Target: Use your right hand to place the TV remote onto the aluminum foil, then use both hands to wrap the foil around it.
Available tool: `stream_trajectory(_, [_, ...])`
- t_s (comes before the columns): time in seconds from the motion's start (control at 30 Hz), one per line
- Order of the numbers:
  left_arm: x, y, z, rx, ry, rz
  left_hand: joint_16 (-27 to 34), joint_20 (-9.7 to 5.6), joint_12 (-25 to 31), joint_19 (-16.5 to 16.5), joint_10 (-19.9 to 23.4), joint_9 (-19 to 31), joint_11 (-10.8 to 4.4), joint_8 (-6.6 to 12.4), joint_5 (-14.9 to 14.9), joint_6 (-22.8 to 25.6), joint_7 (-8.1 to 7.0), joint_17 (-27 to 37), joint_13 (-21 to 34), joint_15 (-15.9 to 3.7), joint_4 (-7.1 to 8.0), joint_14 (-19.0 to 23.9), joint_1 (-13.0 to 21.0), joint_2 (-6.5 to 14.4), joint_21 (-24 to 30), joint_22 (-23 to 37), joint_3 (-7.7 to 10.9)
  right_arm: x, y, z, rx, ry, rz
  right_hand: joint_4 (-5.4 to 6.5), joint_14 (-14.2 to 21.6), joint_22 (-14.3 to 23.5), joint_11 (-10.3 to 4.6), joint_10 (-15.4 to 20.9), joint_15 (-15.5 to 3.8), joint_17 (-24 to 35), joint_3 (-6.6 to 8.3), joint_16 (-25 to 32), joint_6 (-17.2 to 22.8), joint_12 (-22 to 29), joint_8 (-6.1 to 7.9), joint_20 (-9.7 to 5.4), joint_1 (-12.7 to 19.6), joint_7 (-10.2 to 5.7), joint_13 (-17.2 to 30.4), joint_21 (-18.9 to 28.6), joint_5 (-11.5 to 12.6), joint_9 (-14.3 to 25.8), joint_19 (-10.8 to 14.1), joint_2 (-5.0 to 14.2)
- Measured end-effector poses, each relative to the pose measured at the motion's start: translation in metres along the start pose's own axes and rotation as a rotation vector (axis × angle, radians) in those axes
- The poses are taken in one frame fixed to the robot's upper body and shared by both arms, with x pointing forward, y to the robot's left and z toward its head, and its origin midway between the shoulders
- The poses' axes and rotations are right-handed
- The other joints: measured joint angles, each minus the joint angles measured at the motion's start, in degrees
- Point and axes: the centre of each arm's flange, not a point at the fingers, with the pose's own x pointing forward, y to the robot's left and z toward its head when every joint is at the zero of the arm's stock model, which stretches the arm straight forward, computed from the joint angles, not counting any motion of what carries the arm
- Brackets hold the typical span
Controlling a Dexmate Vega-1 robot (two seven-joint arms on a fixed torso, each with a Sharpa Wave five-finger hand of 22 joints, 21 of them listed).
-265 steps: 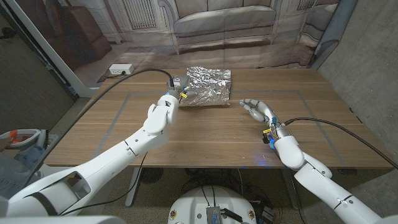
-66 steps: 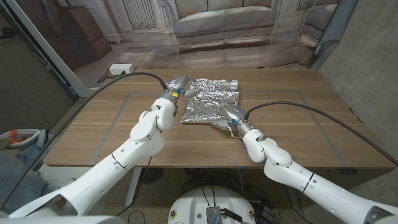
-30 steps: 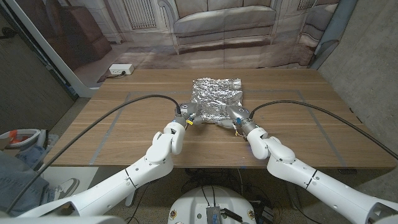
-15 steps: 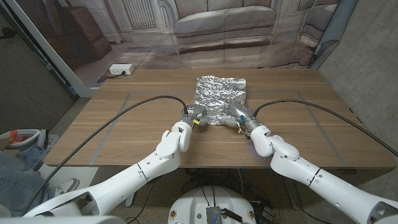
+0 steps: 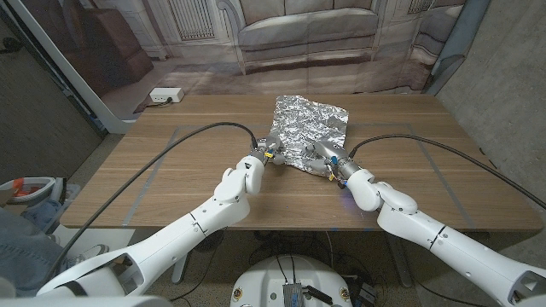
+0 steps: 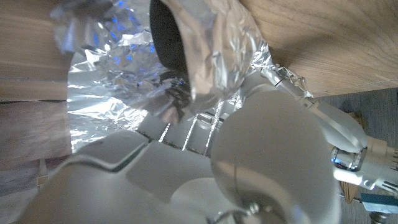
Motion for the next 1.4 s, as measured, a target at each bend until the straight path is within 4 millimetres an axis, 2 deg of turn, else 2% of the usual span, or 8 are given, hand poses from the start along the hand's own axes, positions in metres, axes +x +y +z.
stream_trajectory(0.37, [0.019,0.037,0.001,-0.074,0.022,-0.131,1.46,-0.61,1.37,5.51,7.71,-0.02,0.05,0.15,-0.45,3.69,-1.03,0.02,1.04,-2.42,1.34,10.42,-1.23,-0.35,3.1,-0.61,-1.34,0.018,-0.027,-0.015,0.085,0.011,0.154,3.26,4.52,0.41,0.36,4.15,-3.39,-0.71,-3.2,-1.06,1.24,0.0,0.03,-3.82,-4.83,1.23,0.07,2.07,-0.27,0.49,4.02,4.43])
stream_trajectory(0.7, [0.052,0.061,-0.009,-0.2,0.038,-0.364,2.23,-0.55,2.27,7.46,11.11,0.03,-0.23,0.16,-0.45,5.69,0.63,0.05,1.93,-2.93,1.67,13.31,-2.45,-1.56,3.98,-0.88,-1.67,0.04,-0.055,-0.031,0.197,0.067,0.334,4.08,8.47,-0.01,-0.64,7.39,-5.01,-0.64,-2.42,-1.22,2.88,-0.11,-0.25,-7.44,-6.78,1.22,-0.1,2.95,-0.62,0.25,7.11,4.1])
stream_trajectory(0.97, [0.079,0.074,-0.022,-0.306,0.066,-0.547,3.95,-1.01,3.21,9.21,14.14,0.1,0.57,0.07,-0.53,8.3,1.76,0.08,2.74,-3.46,2.22,14.92,-4.63,-0.87,4.87,-0.88,-2.22,0.056,-0.066,-0.042,0.284,0.118,0.494,4.27,9.25,-0.23,-0.93,7.69,-4.77,-0.64,-2.47,-1.39,3.57,-0.11,-0.67,-7.63,-7.19,1.1,-0.07,3.62,-0.19,0.25,7.32,3.98])
stream_trajectory(1.03, [0.077,0.069,-0.02,-0.321,0.057,-0.595,4.44,-1.02,3.5,9.81,14.55,0.16,0.41,0.07,-0.53,9.06,2.32,0.08,3.33,-3.5,2.46,15.89,-8.49,2.09,4.9,-0.91,-2.45,0.065,-0.074,-0.043,0.28,0.123,0.485,4.27,9.37,-0.28,-0.83,7.83,-4.89,-0.68,-2.47,-1.46,3.58,-0.42,-0.68,-7.63,-7.21,1.1,-0.07,3.83,-0.18,0.13,7.33,3.98])
stream_trajectory(1.07, [0.089,0.081,-0.027,-0.329,0.09,-0.601,4.62,-1.02,3.6,9.81,14.65,0.16,0.48,0.07,-0.52,9.12,2.37,0.08,3.36,-3.47,2.6,15.94,-9.17,2.74,4.91,-1.01,-2.6,0.062,-0.066,-0.046,0.317,0.139,0.578,4.27,9.47,-0.35,-0.87,7.98,-4.99,-0.71,-2.46,-1.77,3.76,-0.53,-0.68,-7.64,-7.21,0.91,-0.07,3.83,-0.18,0.12,7.34,3.99])
stream_trajectory(1.2, [0.096,0.086,-0.027,-0.334,0.108,-0.647,4.7,-1.02,3.08,9.81,14.68,0.13,0.36,-0.92,-0.48,9.05,2.58,0.08,3.41,-3.47,2.95,15.97,-10.66,2.01,4.91,-1.24,-2.94,0.068,-0.068,-0.05,0.346,0.16,0.647,4.26,9.5,-0.81,-0.82,8.2,-5.21,-0.97,-2.46,-2.39,4.29,-1.05,-1.05,-7.93,-7.93,0.39,-0.1,3.82,-0.19,0.08,7.2,4.05])
stream_trajectory(1.27, [0.098,0.087,-0.027,-0.33,0.115,-0.665,4.71,-1.0,2.32,9.74,13.98,0.1,0.47,-1.73,-0.45,8.74,2.89,0.08,3.28,-3.58,5.58,16.25,-11.81,1.31,4.91,-1.3,-1.29,0.07,-0.068,-0.053,0.358,0.171,0.677,4.29,8.72,-1.1,-0.69,8.26,-5.63,-0.96,-2.47,-3.27,4.61,-1.74,-1.46,-8.21,-9.36,0.06,-0.1,3.63,-0.19,0.05,6.86,3.95])
stream_trajectory(1.4, [0.101,0.091,-0.025,-0.313,0.122,-0.688,2.76,0.64,0.01,5.96,9.89,0.09,1.86,-4.46,-0.44,7.69,3.94,0.33,3.15,-3.57,7.24,14.19,-14.38,0.41,3.18,-1.22,-1.06,0.072,-0.068,-0.057,0.37,0.191,0.711,5.54,3.87,-1.59,0.51,6.31,-4.08,-0.7,-3.12,-5.03,5.08,-3.93,-2.59,-6.87,-12.08,-0.02,-0.18,2.28,-0.16,0.04,3.21,3.49])
